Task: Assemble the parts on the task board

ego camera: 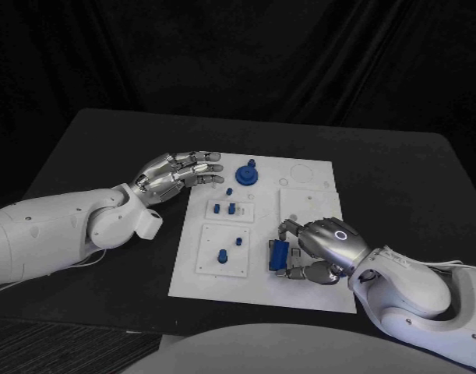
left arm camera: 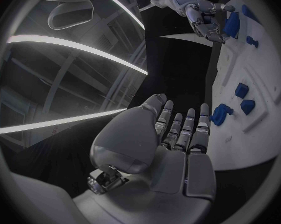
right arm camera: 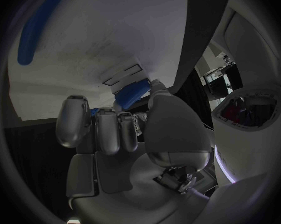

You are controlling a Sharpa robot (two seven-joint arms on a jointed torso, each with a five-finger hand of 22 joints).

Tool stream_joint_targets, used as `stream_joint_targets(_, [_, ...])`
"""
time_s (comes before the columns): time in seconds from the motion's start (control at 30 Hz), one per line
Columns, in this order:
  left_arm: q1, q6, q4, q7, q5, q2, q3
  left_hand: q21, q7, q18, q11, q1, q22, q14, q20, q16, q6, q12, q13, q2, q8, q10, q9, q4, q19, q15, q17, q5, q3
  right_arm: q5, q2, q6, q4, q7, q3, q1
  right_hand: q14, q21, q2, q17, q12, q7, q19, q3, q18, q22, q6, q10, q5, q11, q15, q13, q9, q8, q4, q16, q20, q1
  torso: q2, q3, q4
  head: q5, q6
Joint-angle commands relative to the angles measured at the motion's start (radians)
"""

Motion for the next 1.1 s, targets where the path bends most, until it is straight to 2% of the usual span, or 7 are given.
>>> stream_joint_targets(0.03, [-0.002, 0.013, 0.004, 0.019, 0.007, 0.001, 0.001, 0.004, 0.007, -0.014, 0.007, -0.007, -0.001, -0.004, -0.001, 0.001, -0.003, 0.003, 0.000, 0.000, -0.003, -0.001, -0.002, -0.002, 0.001, 0.001, 0.000, 0.005, 0.006, -0.011, 0.001, 0.014, 0.001, -0.002, 0.000, -0.003, 0.048, -0.002, -0.005, 0.000, 0.003, -0.004, 0.003, -0.004, 0.004, 0.164, -0.002, 0.106, 0.001, -0.004, 0.001, 0.263, -0.001, 0.007, 0.001, 0.001, 0.000, 0.000, 0.000, -0.0002, -0.0003, 0.001, 0.000])
stream_joint_targets(0.13, [-0.002, 0.013, 0.004, 0.019, 0.007, 0.001, 0.001, 0.004, 0.007, -0.014, 0.007, -0.007, -0.001, -0.004, -0.001, 0.001, -0.003, 0.003, 0.000, 0.000, -0.003, -0.001, -0.002, -0.002, 0.001, 0.001, 0.000, 0.005, 0.006, -0.011, 0.001, 0.012, 0.002, 0.002, 0.000, -0.004, 0.048, -0.002, -0.002, 0.001, 0.003, -0.004, 0.003, -0.002, 0.004, 0.164, -0.007, 0.106, 0.025, -0.005, 0.001, 0.263, -0.004, 0.013, 0.000, 0.001, -0.001, 0.004, 0.001, -0.0001, -0.0001, 0.000, 0.000])
stream_joint_targets(0.23, [-0.002, 0.013, 0.004, 0.018, 0.007, 0.002, 0.001, 0.004, 0.007, -0.014, 0.007, -0.007, -0.001, -0.004, -0.001, 0.001, -0.003, 0.003, 0.000, 0.000, -0.003, -0.001, -0.002, -0.002, 0.001, 0.001, 0.000, 0.005, 0.006, -0.011, 0.001, 0.005, 0.001, 0.009, 0.000, -0.004, 0.049, -0.003, 0.010, 0.002, 0.003, -0.005, 0.003, 0.004, 0.004, 0.164, -0.012, 0.106, 0.119, -0.006, -0.001, 0.263, -0.011, 0.028, -0.004, 0.001, -0.002, 0.017, 0.001, 0.0002, 0.0005, -0.001, 0.000])
stream_joint_targets(0.27, [-0.002, 0.013, 0.004, 0.018, 0.007, 0.003, 0.001, 0.004, 0.007, -0.014, 0.007, -0.007, -0.001, -0.004, -0.001, 0.001, -0.003, 0.003, 0.000, 0.000, -0.003, -0.001, -0.002, -0.002, 0.001, 0.001, 0.000, 0.005, 0.006, -0.010, 0.001, 0.003, 0.001, 0.011, 0.000, -0.004, 0.049, -0.004, 0.017, 0.005, 0.003, -0.006, 0.003, 0.010, 0.004, 0.164, -0.010, 0.106, 0.213, -0.008, -0.002, 0.263, -0.015, 0.037, -0.006, 0.002, -0.003, 0.027, 0.000, 0.0003, 0.0007, -0.001, 0.000])
stream_joint_targets(0.6, [-0.002, 0.013, 0.004, 0.017, 0.007, 0.004, 0.001, 0.004, 0.007, -0.014, 0.007, -0.007, -0.001, -0.004, -0.001, 0.001, -0.003, 0.003, 0.000, 0.000, -0.003, -0.001, -0.002, -0.002, 0.001, 0.001, 0.000, 0.005, 0.006, 0.007, -0.004, -0.038, 0.003, 0.036, 0.000, -0.004, 0.050, -0.008, 0.030, 0.012, 0.003, -0.008, 0.003, 0.052, 0.004, 0.164, 0.013, 0.106, 0.624, -0.013, -0.006, 0.263, -0.068, 0.049, -0.001, 0.005, -0.007, 0.014, 0.001, -0.0002, -0.0007, 0.004, 0.000])
stream_joint_targets(0.9, [-0.002, 0.011, 0.002, 0.016, 0.007, 0.004, 0.001, 0.004, 0.007, -0.014, 0.007, -0.007, -0.001, -0.004, -0.001, 0.001, -0.003, 0.003, 0.000, 0.000, -0.003, -0.001, -0.002, -0.002, 0.001, 0.001, 0.000, 0.005, 0.006, 0.013, -0.016, -0.058, 0.011, 0.055, 0.000, -0.004, 0.051, -0.011, 0.040, 0.017, 0.003, -0.010, 0.002, 0.120, 0.005, 0.164, 0.028, 0.106, 0.778, -0.018, -0.009, 0.263, -0.130, 0.023, 0.004, 0.006, -0.010, -0.095, 0.000, -0.0002, -0.0005, 0.005, 0.000])
stream_joint_targets(1.1, [-0.002, 0.011, -0.002, 0.015, 0.007, 0.003, 0.001, 0.004, 0.007, -0.015, 0.008, -0.010, -0.002, -0.004, -0.001, 0.002, -0.004, 0.002, 0.000, 0.000, -0.004, -0.001, -0.002, -0.004, 0.001, 0.003, -0.001, 0.006, 0.012, 0.013, -0.024, -0.054, 0.018, 0.055, 0.000, -0.004, 0.050, -0.011, 0.040, 0.017, 0.003, -0.010, 0.001, 0.148, 0.005, 0.164, 0.023, 0.106, 0.811, -0.019, -0.011, 0.263, -0.146, 0.016, 0.003, 0.006, -0.011, -0.123, -0.001, 0.0001, 0.0000, 0.004, 0.000])
